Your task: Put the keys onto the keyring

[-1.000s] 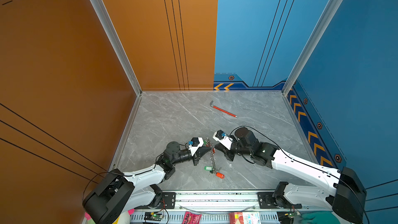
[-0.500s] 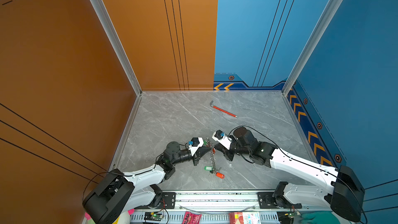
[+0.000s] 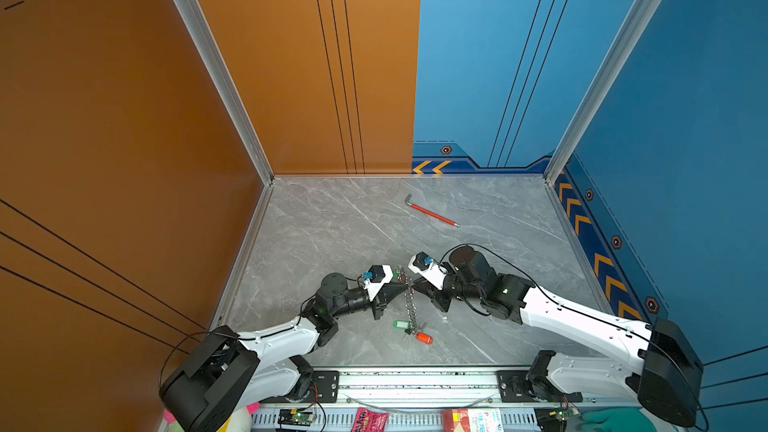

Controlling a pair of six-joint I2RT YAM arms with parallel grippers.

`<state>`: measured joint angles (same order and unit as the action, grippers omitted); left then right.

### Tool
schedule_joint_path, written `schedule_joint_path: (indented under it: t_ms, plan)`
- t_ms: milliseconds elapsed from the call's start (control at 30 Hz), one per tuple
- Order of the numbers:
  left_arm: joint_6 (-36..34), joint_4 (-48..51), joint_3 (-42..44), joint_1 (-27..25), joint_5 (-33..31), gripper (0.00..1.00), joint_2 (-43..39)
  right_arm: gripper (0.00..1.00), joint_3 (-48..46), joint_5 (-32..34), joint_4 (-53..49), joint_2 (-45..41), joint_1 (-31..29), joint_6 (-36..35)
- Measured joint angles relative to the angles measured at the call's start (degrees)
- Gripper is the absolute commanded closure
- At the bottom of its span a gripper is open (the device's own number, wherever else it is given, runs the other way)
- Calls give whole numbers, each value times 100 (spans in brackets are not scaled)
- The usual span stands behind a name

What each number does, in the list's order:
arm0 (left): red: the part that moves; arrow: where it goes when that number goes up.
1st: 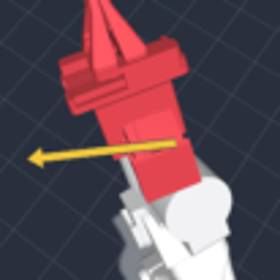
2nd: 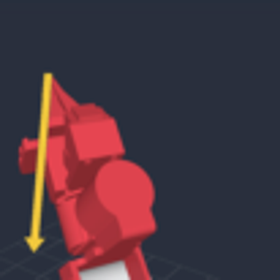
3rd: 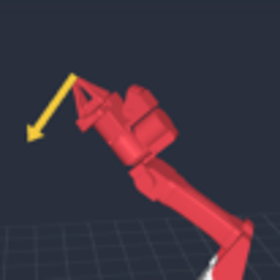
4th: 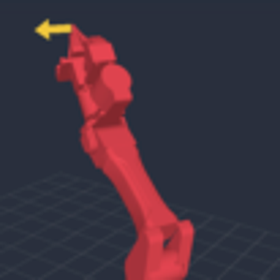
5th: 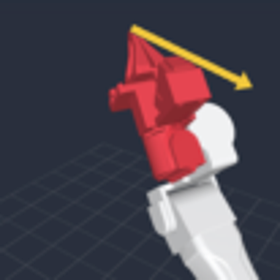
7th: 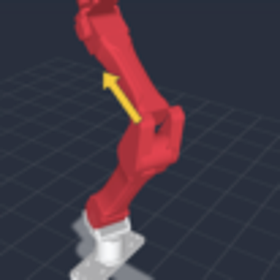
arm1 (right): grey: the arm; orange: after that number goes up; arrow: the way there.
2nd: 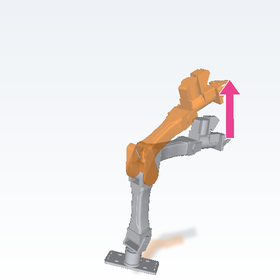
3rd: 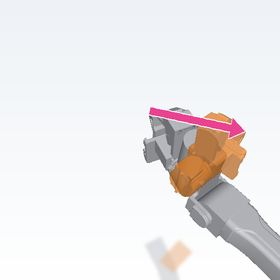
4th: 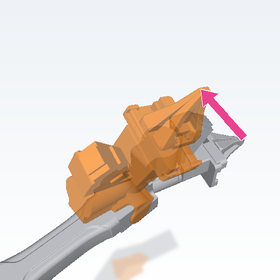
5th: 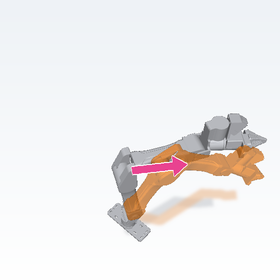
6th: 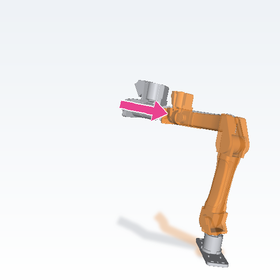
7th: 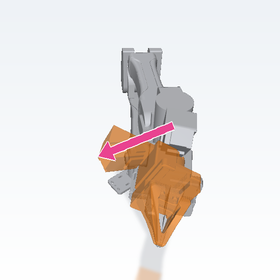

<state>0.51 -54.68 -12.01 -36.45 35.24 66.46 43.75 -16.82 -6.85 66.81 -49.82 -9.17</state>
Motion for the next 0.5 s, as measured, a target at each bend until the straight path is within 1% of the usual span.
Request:
schedule_joint_path:
  t_ms: [100, 200, 300, 500]
  plan:
    - [0, 0, 0, 0, 7, 100, 0, 78, -109, -168, 4, -352, 92, -111]
    - [0, 0, 0, 0, 66, 100, 0, 78, -273, -529, 173, -575, 216, -229]
    - [2, 0, 0, 0, 166, 100, 0, 78, -413, -850, 269, -595, 278, -358]
    - [0, -4, -15, -55, 435, 100, 0, 79, -452, -1169, 354, -525, 393, -544]
